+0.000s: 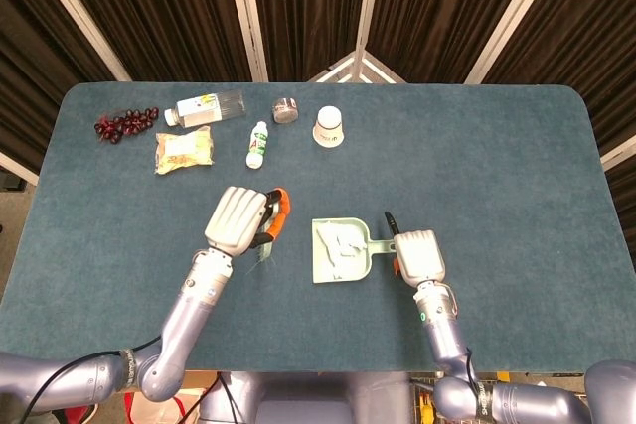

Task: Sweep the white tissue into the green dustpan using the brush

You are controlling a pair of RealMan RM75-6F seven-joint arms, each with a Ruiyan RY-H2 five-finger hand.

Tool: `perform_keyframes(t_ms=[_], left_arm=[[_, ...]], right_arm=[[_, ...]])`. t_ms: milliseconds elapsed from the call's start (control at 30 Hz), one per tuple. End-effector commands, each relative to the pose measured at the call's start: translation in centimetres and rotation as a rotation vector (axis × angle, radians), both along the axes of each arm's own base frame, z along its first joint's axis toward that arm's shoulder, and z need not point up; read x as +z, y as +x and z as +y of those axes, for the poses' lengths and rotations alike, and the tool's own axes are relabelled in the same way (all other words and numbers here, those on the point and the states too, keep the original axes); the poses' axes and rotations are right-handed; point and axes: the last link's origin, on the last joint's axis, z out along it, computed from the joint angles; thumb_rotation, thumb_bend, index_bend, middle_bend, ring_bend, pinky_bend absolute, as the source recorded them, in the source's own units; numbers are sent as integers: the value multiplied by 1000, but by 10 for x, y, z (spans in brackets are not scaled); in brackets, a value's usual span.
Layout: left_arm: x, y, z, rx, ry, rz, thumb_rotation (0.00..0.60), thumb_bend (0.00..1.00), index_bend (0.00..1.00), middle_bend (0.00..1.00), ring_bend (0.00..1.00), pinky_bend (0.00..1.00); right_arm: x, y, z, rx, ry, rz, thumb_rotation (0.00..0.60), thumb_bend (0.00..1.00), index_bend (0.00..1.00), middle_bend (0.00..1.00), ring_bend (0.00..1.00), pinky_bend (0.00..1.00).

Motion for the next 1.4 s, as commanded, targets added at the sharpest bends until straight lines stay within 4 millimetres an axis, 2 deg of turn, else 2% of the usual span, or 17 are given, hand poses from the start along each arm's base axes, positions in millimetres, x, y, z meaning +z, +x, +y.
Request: perform_keyframes(t_ms=[33,333,667,933,1100,1133,1233,1400], left_arm=[[1,-3,-2,3,-7,14,600,740,864,1000,1000,1000],[11,-14,-8,0,-22,155,600,740,867,1000,1000,1000],[21,-37,-16,69,-80,387,600,740,868,1000,1000,1000],[22,-53,-21,144,-159,612,600,741,868,1000,1000,1000],[25,-55,-21,151,-188,847,600,741,842,1000,1000,1000],[25,-53,-22,153,-192,852,600,738,822,1000,1000,1000],[23,-50,-23,162,-201,838,600,653,650,992,1000,1000],[22,-48,-23,149,-178,802,600,337,349,957,1000,1000]], right_arm=[[2,0,1,-10,0,4,600,390,0,850,807,908],[13,-3,2,-30,-17,35,600,390,0,837,802,909],[20,-6,7,-38,-21,25,600,390,0,837,802,908],[24,-5,9,-41,-24,14,600,391,0,834,798,909],[26,-6,11,-36,-28,11,600,390,0,834,798,909],[27,-6,11,-37,-28,9,600,391,0,834,798,909],[28,-6,12,-36,-28,6,600,391,0,834,798,909],[31,-6,12,-32,-33,2,600,390,0,834,798,909]])
